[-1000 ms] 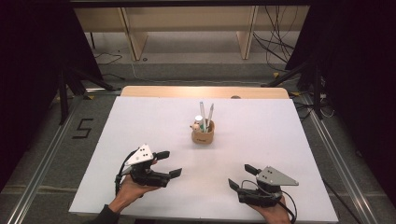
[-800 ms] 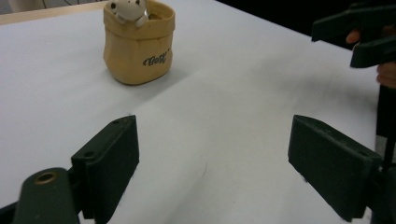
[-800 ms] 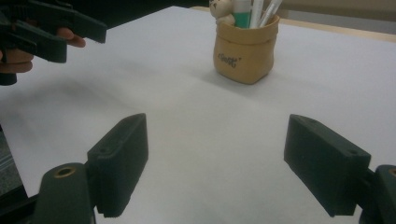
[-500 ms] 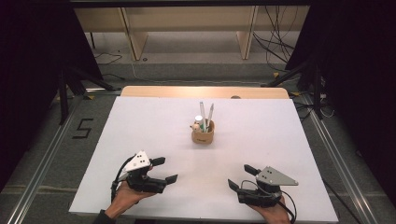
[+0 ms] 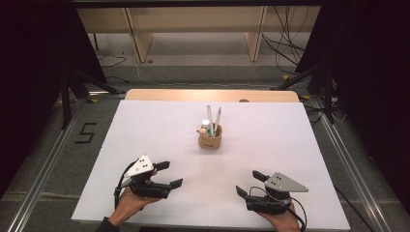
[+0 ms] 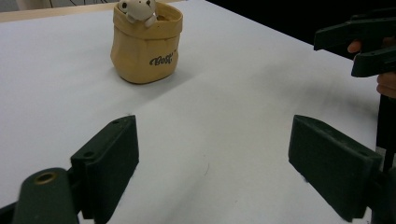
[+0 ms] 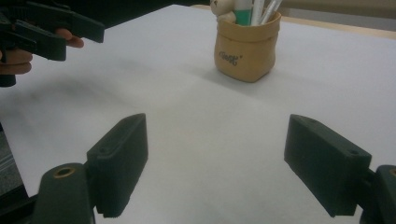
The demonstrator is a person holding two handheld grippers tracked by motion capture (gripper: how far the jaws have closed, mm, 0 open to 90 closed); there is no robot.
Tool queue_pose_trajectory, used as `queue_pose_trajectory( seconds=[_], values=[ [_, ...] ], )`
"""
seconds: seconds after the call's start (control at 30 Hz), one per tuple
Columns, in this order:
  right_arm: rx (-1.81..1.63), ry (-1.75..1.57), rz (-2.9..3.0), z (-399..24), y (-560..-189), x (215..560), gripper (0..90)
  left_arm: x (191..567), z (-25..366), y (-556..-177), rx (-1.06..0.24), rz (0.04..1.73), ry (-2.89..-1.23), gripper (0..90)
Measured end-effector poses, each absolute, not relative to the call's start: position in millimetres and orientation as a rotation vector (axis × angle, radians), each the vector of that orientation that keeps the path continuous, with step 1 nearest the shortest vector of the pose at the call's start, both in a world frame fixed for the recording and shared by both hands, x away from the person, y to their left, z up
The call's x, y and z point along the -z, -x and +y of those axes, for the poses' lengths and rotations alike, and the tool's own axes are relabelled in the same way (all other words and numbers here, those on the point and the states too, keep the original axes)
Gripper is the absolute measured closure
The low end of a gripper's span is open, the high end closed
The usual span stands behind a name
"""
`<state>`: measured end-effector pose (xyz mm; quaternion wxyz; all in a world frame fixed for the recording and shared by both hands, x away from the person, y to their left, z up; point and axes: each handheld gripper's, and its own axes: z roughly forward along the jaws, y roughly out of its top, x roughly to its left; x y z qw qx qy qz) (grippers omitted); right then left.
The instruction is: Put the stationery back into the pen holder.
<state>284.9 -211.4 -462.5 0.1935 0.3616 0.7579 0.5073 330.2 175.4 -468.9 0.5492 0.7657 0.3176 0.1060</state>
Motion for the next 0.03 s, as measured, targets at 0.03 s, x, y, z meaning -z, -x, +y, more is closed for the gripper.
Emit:
queue_pose_trajectory(
  seconds=[0.03],
  values=[
    [-1.423, -1.015, 2.126, -211.4, -284.9, 462.6, 22.5, 469.0, 175.4, -330.4, -0.252, 0.750, -1.816, 15.9]
  ],
)
